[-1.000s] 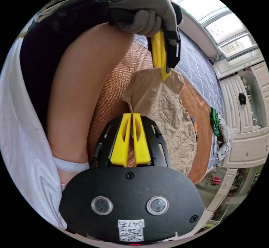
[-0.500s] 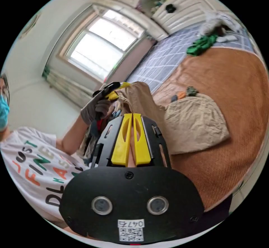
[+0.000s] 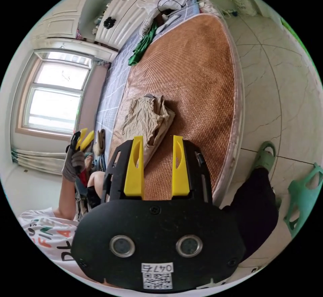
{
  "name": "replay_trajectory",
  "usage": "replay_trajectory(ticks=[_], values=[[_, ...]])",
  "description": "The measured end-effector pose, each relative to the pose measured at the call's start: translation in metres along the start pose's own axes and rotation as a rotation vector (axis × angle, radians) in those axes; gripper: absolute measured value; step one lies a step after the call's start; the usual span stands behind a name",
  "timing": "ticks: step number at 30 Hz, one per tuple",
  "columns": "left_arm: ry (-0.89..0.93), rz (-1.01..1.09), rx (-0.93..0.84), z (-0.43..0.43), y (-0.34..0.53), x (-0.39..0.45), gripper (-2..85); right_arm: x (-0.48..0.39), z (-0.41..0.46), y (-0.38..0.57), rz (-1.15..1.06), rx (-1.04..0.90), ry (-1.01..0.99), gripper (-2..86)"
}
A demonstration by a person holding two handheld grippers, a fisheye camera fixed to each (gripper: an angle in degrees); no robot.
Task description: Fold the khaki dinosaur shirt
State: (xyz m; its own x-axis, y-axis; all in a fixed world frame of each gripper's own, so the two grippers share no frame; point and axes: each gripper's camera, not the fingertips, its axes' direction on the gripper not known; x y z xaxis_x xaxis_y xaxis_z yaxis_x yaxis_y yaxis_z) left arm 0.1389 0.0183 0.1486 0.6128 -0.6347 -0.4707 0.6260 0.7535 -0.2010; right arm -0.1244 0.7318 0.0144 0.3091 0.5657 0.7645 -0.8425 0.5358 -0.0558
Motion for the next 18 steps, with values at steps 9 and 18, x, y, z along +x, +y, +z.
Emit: replay_trajectory(ticks=[9,18], values=[[-0.074,-0.114,0.05,-0.047,-0.004,-0.081,7.3,0.074,0.035,-0.042,0.014,0.128,-0.031,9.3],[-0.207,-0.062,0.103,-0.059,-0.062,-0.117,9.3,0.11,0.065,-0.091,-0.004,0.11,-0.14,7.0]])
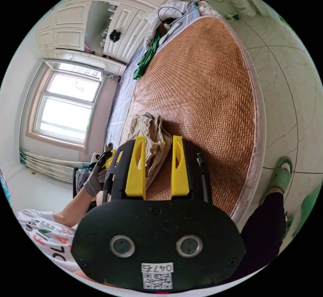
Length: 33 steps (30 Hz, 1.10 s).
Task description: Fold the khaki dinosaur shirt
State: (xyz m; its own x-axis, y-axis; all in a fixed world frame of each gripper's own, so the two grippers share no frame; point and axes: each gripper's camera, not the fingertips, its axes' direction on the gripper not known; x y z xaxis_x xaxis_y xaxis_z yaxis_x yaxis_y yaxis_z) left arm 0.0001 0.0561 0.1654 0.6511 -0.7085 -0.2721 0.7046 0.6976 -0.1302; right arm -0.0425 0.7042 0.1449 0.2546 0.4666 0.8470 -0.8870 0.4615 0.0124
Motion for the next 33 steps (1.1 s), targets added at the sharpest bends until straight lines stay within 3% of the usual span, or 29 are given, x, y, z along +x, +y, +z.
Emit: replay_trajectory(ticks=[4,9,16,25,33], values=[[0.036,-0.023,0.004,-0.006,-0.013,-0.016,9.2,0.002,0.021,-0.03,-0.014,-0.1,0.015,1.8],[-0.008,0.02,-0.008,-0.042,-0.022,-0.022,-0.2,-0.028,0.017,-0.059,-0.079,-0.095,0.022,0.0],[-0.089,0.18,0.025,-0.159,-0.024,0.011,-0.9,-0.162,0.024,-0.109,-0.318,-0.1,0.007,-0.2],[-0.298,0.359,0.288,-0.468,-0.018,0.076,-1.0,-0.43,0.131,-0.201,-0.601,-0.122,-0.196,-0.2],[-0.532,0.2,0.528,-0.743,-0.022,0.024,-0.2,-0.669,0.291,-0.253,-0.717,-0.245,-0.297,0.4]])
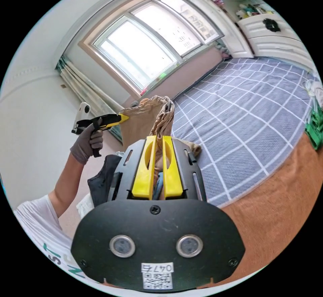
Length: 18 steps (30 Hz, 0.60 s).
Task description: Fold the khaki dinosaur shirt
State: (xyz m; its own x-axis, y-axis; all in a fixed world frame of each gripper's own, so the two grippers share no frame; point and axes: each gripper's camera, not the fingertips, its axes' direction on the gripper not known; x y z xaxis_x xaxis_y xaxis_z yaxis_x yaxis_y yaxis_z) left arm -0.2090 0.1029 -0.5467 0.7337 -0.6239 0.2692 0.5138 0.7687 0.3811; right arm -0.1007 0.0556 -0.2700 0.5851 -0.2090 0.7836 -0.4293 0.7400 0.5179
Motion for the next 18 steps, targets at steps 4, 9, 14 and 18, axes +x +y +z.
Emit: replay_trajectory(ticks=[4,9,14,18], values=[[-0.121,-0.285,-0.025,-0.015,0.005,-0.111,5.4,0.011,0.099,-0.05,0.041,-0.162,0.079,6.7],[0.033,-0.365,0.069,-0.059,0.067,-0.183,16.6,0.05,0.09,-0.011,0.065,-0.295,0.084,10.2],[0.198,-0.238,0.176,-0.103,0.113,-0.153,12.0,0.101,-0.015,0.079,0.258,-0.362,-0.017,4.0],[0.36,0.009,0.166,-0.117,0.141,-0.067,7.6,0.087,-0.096,0.106,0.26,-0.339,0.045,0.8]])
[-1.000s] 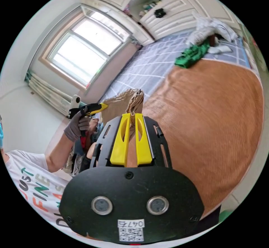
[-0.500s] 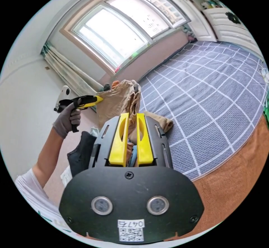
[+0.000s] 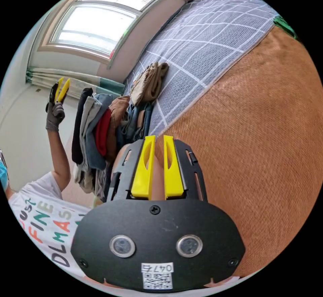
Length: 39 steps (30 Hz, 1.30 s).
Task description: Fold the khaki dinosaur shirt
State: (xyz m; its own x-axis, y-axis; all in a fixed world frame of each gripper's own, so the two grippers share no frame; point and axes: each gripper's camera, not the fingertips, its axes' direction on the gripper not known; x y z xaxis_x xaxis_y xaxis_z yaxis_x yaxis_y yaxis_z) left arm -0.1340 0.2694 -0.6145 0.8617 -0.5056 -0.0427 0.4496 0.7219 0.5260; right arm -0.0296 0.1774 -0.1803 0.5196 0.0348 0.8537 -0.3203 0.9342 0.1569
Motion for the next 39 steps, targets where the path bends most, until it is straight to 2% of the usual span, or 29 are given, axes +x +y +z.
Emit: replay_trajectory(ticks=[4,8,10,12,15,17,23,26,29,33,39], values=[[0.035,0.184,-0.011,0.024,0.039,0.082,2.8,-0.049,-0.079,0.026,-0.153,0.059,0.2,-0.6],[-0.094,0.397,0.041,0.071,0.111,0.159,-0.7,-0.108,-0.147,0.033,-0.335,0.163,0.42,-1.1],[-0.125,0.434,0.045,0.096,0.147,0.177,-0.9,-0.131,-0.171,0.028,-0.393,0.193,0.446,-1.1],[-0.108,0.452,-0.023,0.13,0.185,0.187,-0.9,-0.15,-0.194,0.021,-0.432,0.233,0.436,-1.1],[-0.029,0.41,-0.185,0.172,0.217,0.181,-1.0,-0.17,-0.228,0.013,-0.424,0.315,0.389,-1.2],[-0.013,0.363,-0.226,0.185,0.234,0.174,-1.0,-0.183,-0.25,0.011,-0.407,0.352,0.393,-1.1],[0.061,0.178,-0.205,0.203,0.292,0.136,-1.0,-0.227,-0.308,0.013,-0.471,0.449,0.518,0.3],[0.108,0.073,-0.229,0.215,0.314,0.11,-1.0,-0.259,-0.329,-0.005,-0.543,0.476,0.459,2.3],[0.195,-0.024,-0.169,0.211,0.317,0.092,-1.0,-0.297,-0.331,-0.034,-0.638,0.45,0.35,4.7],[0.316,-0.182,-0.232,0.226,0.336,0.064,-1.0,-0.345,-0.312,-0.069,-0.764,0.379,0.196,7.4],[0.381,-0.208,-0.258,0.234,0.359,0.063,-1.0,-0.413,-0.241,-0.122,-0.937,0.173,0.093,9.4]])
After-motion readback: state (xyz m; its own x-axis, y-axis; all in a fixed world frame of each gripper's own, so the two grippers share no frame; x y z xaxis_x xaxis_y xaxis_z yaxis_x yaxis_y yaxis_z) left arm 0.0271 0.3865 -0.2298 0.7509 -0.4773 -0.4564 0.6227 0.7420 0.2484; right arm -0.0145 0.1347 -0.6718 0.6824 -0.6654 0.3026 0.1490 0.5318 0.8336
